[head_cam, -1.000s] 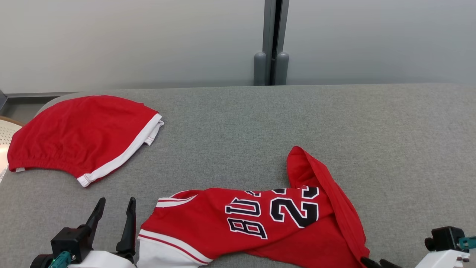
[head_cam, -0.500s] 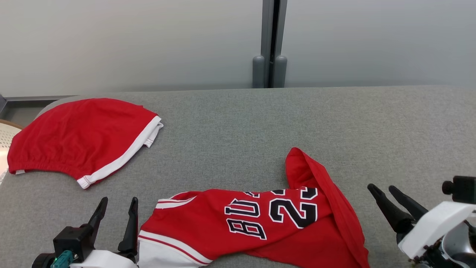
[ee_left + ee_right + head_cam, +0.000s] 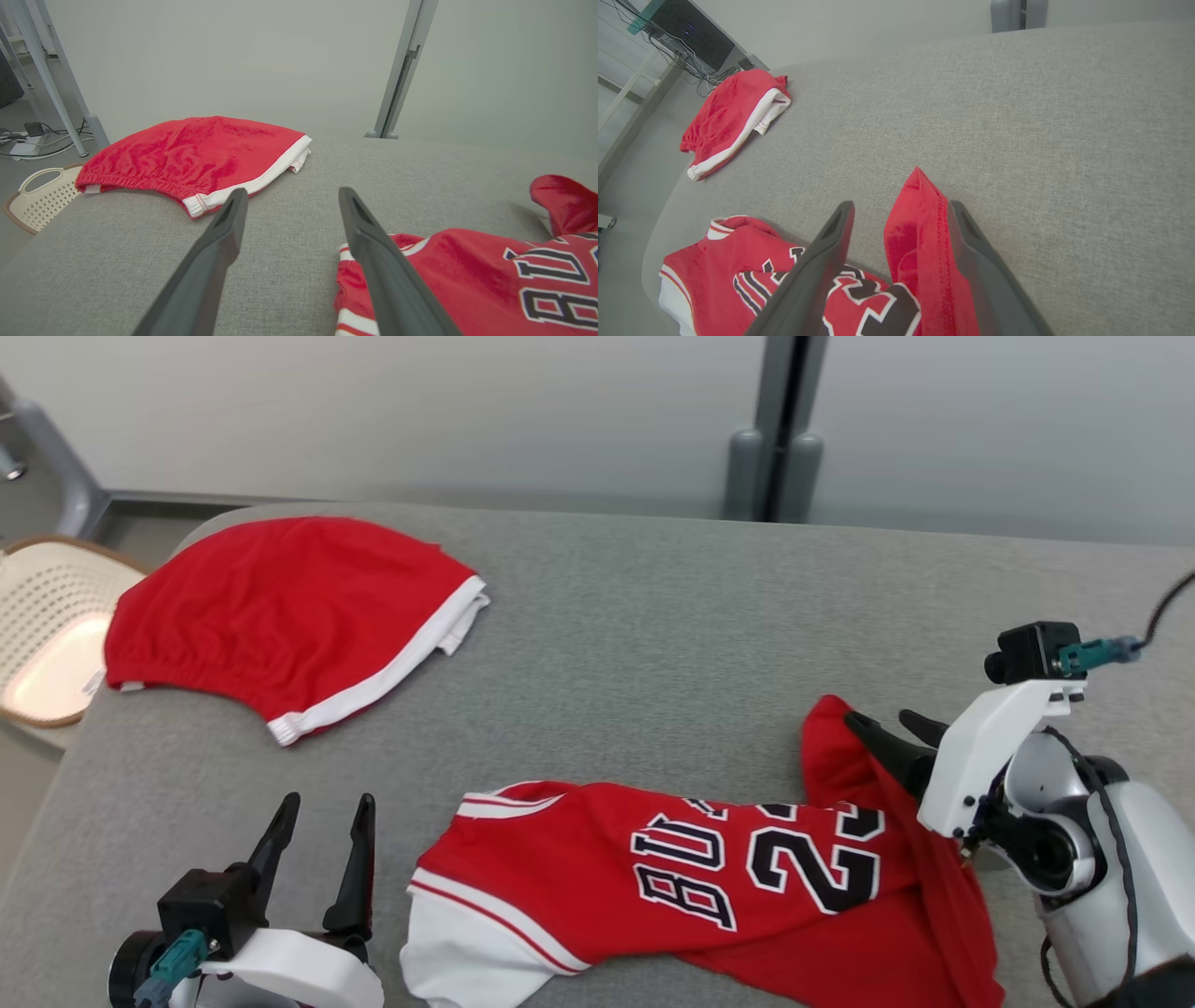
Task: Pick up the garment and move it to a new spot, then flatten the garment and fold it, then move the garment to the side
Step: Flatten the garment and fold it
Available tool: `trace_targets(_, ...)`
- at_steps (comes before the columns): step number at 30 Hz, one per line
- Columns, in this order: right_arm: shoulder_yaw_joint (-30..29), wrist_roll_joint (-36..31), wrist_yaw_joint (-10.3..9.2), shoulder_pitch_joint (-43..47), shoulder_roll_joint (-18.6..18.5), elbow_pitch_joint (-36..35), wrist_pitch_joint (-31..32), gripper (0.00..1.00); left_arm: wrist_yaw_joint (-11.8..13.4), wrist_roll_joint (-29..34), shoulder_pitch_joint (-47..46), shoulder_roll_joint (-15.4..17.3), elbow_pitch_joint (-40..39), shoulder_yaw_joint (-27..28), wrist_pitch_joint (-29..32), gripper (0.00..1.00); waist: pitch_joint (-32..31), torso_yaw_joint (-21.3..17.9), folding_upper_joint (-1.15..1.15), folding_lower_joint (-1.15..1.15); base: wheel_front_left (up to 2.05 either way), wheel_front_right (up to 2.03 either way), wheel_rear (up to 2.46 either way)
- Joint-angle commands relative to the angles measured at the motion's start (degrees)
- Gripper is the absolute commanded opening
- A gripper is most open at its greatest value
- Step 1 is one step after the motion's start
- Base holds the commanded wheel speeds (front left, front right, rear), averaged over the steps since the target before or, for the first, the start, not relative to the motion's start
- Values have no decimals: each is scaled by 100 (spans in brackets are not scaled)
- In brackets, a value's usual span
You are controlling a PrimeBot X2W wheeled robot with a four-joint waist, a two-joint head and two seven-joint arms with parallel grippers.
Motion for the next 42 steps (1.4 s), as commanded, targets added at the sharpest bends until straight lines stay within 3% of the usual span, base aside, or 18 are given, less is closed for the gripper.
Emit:
trace_targets(1, 12, -92, 0, -145, -89, 197, 101, 100, -30, -12, -99, 10, 47, 2, -31, 100, 101, 203, 0, 0, 0, 0, 0)
trace_targets(8, 133, -348, 0, -511, -222, 1374, 1013, 100, -81, -57, -137, -94, 270, -37, -154, 100, 75, 521, 0, 0, 0, 0, 0)
trace_targets(9, 141, -328, 0, -510, -221, 1447, 1086, 80, -82, -56, -127, -99, 290, -36, -165, 100, 69, 534, 0, 0, 0, 0, 0)
trace_targets(10, 132, -333, 0, -514, -244, 1490, 1088, 31, -84, -60, -119, -104, 308, -35, -177, 100, 68, 546, 0, 0, 0, 0, 0)
trace_targets(11, 130, -353, 0, -512, -279, 1532, 1077, 0, -90, -66, -118, -112, 324, -38, -181, 100, 71, 556, 0, 0, 0, 0, 0)
trace_targets(17, 156, -336, 0, -556, -368, 1577, 777, 0, -97, -102, -189, -128, 379, -35, -230, 100, 108, 577, 0, 0, 0, 0, 0)
trace_targets(27, -334, -238, 0, -1602, -344, 1712, -1243, 0, -140, -69, -387, -162, 380, -46, -305, 100, 514, 536, 0, 0, 0, 0, 0)
trace_targets(32, -650, -187, 0, -2401, -481, 2235, -1965, 0, -198, -32, -638, -253, 432, -120, -330, 100, 943, 623, 0, 0, 0, 0, 0)
trace_targets(37, -810, -347, 0, -2875, -674, 3044, -2186, 0, -248, -2, -803, -321, 531, -163, -372, 100, 1162, 702, 0, 0, 0, 0, 0)
trace_targets(38, -845, -381, 0, -2941, -688, 3232, -2261, 31, -257, -1, -835, -328, 558, -163, -372, 100, 1171, 705, 0, 0, 0, 0, 0)
trace_targets(39, -860, -405, 0, -2989, -667, 3380, -2340, 71, -264, -3, -856, -334, 583, -161, -384, 100, 1165, 700, 0, 0, 0, 0, 0)
trace_targets(40, -867, -419, 0, -3010, -622, 3524, -2411, 100, -270, -3, -855, -337, 618, -160, -395, 100, 1139, 688, 0, 0, 0, 0, 0)
trace_targets(42, -825, -430, 0, -3032, -553, 3699, -2567, 100, -278, -13, -846, -333, 672, -148, -407, 100, 1060, 638, 0, 0, 0, 0, 0)
